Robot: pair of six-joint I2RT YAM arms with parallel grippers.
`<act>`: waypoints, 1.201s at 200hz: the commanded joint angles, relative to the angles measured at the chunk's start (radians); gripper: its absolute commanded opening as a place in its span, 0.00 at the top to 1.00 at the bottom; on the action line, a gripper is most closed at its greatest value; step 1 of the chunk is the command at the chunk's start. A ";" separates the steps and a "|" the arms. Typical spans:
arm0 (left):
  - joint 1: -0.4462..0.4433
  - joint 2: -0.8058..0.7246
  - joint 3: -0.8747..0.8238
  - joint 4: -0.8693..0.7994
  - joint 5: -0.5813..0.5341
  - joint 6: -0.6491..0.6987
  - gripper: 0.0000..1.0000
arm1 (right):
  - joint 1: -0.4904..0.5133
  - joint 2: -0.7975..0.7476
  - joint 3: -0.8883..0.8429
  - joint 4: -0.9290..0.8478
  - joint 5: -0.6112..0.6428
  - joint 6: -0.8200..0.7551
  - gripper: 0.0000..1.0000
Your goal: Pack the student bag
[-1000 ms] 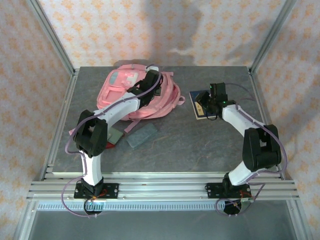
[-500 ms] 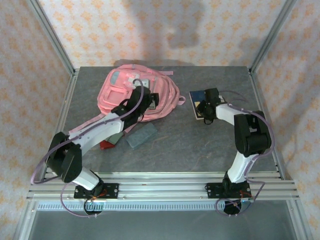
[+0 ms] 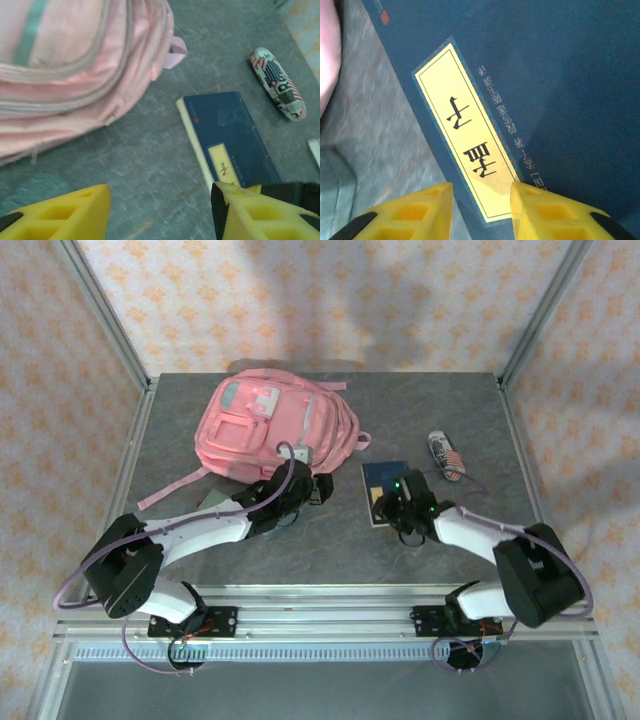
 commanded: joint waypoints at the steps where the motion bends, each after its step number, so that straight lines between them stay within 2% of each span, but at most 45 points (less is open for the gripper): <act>1: -0.034 0.052 -0.014 0.091 0.024 -0.079 0.44 | 0.031 -0.091 -0.031 -0.002 -0.067 0.081 0.64; 19: -0.056 0.115 0.010 0.095 0.031 -0.096 0.44 | 0.028 -0.185 0.022 -0.086 -0.005 0.025 0.61; 31: -0.069 0.159 0.036 0.092 0.033 -0.098 0.44 | 0.005 -0.229 0.069 -0.171 0.083 -0.007 0.48; 39: -0.078 0.188 0.057 0.086 0.034 -0.099 0.44 | -0.038 -0.247 0.092 -0.215 0.112 -0.031 0.42; 57: -0.093 0.247 0.101 0.070 0.030 -0.099 0.44 | -0.166 -0.259 0.113 -0.258 0.102 -0.089 0.36; 81: -0.111 0.334 0.175 0.031 0.036 -0.095 0.45 | -0.295 -0.235 0.103 -0.238 0.077 -0.148 0.35; 123: -0.138 0.470 0.304 -0.095 -0.011 -0.047 0.45 | -0.384 -0.142 0.042 -0.117 0.020 -0.181 0.36; 151: -0.157 0.558 0.399 -0.220 -0.069 0.002 0.51 | -0.395 -0.067 0.023 -0.061 -0.015 -0.196 0.37; 187: -0.172 0.609 0.436 -0.275 -0.089 0.034 0.71 | -0.395 0.006 0.007 0.003 -0.088 -0.211 0.39; 203: -0.177 0.618 0.440 -0.278 -0.081 0.041 0.75 | -0.396 0.031 -0.003 0.031 -0.122 -0.216 0.39; 209: -0.177 0.621 0.439 -0.275 -0.074 0.043 0.78 | -0.395 0.040 -0.007 0.042 -0.146 -0.220 0.40; 240: -0.178 0.621 0.419 -0.236 -0.045 0.040 0.81 | -0.395 0.075 -0.029 0.130 -0.313 -0.234 0.44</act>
